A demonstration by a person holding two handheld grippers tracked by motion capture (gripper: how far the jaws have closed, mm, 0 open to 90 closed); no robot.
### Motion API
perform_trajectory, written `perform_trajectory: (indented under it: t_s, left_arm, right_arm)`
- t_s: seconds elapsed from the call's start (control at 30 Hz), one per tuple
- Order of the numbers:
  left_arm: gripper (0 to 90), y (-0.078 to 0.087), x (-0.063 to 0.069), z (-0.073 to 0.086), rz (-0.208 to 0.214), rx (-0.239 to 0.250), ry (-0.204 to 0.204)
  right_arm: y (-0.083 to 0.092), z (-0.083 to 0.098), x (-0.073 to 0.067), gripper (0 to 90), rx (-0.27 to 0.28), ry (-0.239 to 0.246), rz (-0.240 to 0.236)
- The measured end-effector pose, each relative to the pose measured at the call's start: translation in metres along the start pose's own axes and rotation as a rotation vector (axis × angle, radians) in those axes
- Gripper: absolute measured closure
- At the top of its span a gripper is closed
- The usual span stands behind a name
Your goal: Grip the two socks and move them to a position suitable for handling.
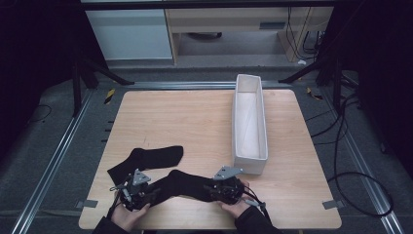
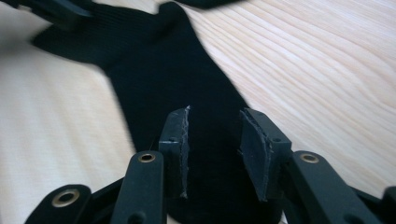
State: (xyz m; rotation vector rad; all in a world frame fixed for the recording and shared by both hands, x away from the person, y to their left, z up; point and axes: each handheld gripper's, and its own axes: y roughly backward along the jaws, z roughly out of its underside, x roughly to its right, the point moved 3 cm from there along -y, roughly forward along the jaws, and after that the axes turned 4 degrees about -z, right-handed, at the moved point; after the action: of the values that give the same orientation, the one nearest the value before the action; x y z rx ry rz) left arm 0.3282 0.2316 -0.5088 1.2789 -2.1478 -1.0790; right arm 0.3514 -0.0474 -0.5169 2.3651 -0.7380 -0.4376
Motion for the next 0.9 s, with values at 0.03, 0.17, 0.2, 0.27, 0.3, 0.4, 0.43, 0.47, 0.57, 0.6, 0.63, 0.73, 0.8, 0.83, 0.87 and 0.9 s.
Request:
perform_trajectory:
  t_s: [0.03, 0.17, 0.2, 0.27, 0.3, 0.4, 0.43, 0.47, 0.57, 0.6, 0.63, 0.73, 0.8, 0.83, 0.87, 0.9]
  left_arm:
    - [66.2, 0.000, 0.000, 0.001, 0.000, -0.003, -0.006]
    - [65.9, 0.001, -0.001, 0.003, 0.000, 0.000, -0.007]
    - [65.7, 0.000, 0.000, 0.003, -0.002, -0.005, -0.011]
    - [65.4, 0.000, 0.000, 0.003, -0.008, -0.006, -0.011]
    - [65.3, 0.000, 0.000, 0.003, -0.009, -0.003, -0.010]
    - [64.0, -0.001, 0.001, 0.002, -0.021, 0.005, -0.001]
    - [63.7, -0.002, 0.001, 0.001, -0.024, 0.008, -0.002]
    - [63.0, -0.002, 0.002, 0.001, -0.027, 0.009, -0.006]
    - [59.4, -0.005, 0.003, -0.001, -0.013, 0.020, -0.012]
    - [57.7, -0.005, 0.004, -0.001, -0.010, 0.023, -0.020]
    - [57.3, -0.005, 0.004, -0.001, -0.011, 0.023, -0.021]
    - [57.0, -0.006, 0.003, -0.001, -0.001, 0.028, -0.014]
    - [56.9, -0.007, 0.002, -0.002, 0.000, 0.031, -0.017]
    - [56.7, -0.007, 0.001, -0.003, 0.001, 0.033, -0.015]
    - [56.5, -0.008, 0.001, -0.003, 0.001, 0.036, -0.010]
    - [56.2, -0.008, 0.001, -0.004, -0.004, 0.036, -0.013]
  right_arm:
    - [-0.002, 0.001, 0.001, 62.6, -0.014, -0.006, 0.008]
    - [-0.007, 0.003, 0.006, 63.0, -0.032, 0.004, 0.042]
    - [-0.008, 0.002, 0.007, 63.1, -0.033, 0.007, 0.053]
    - [-0.011, -0.001, 0.010, 62.8, -0.030, 0.014, 0.074]
    - [-0.013, -0.003, 0.011, 62.8, -0.032, 0.014, 0.088]
    - [-0.019, -0.009, 0.015, 61.9, -0.038, 0.013, 0.126]
    - [-0.020, -0.011, 0.016, 61.8, -0.037, 0.016, 0.136]
    - [-0.021, -0.012, 0.018, 61.7, -0.037, 0.013, 0.145]
    - [-0.024, -0.014, 0.022, 61.6, -0.028, 0.001, 0.166]
    - [-0.024, -0.014, 0.023, 61.5, -0.028, 0.001, 0.168]
    - [-0.024, -0.015, 0.025, 61.4, -0.024, -0.002, 0.177]
    - [-0.026, -0.017, 0.028, 61.1, -0.022, -0.008, 0.191]
    - [-0.028, -0.018, 0.030, 61.1, -0.021, -0.017, 0.198]
    - [-0.029, -0.019, 0.031, 61.1, -0.018, -0.017, 0.200]
    - [-0.030, -0.020, 0.032, 61.2, -0.014, -0.017, 0.203]
    - [-0.032, -0.021, 0.033, 61.3, -0.004, -0.024, 0.211]
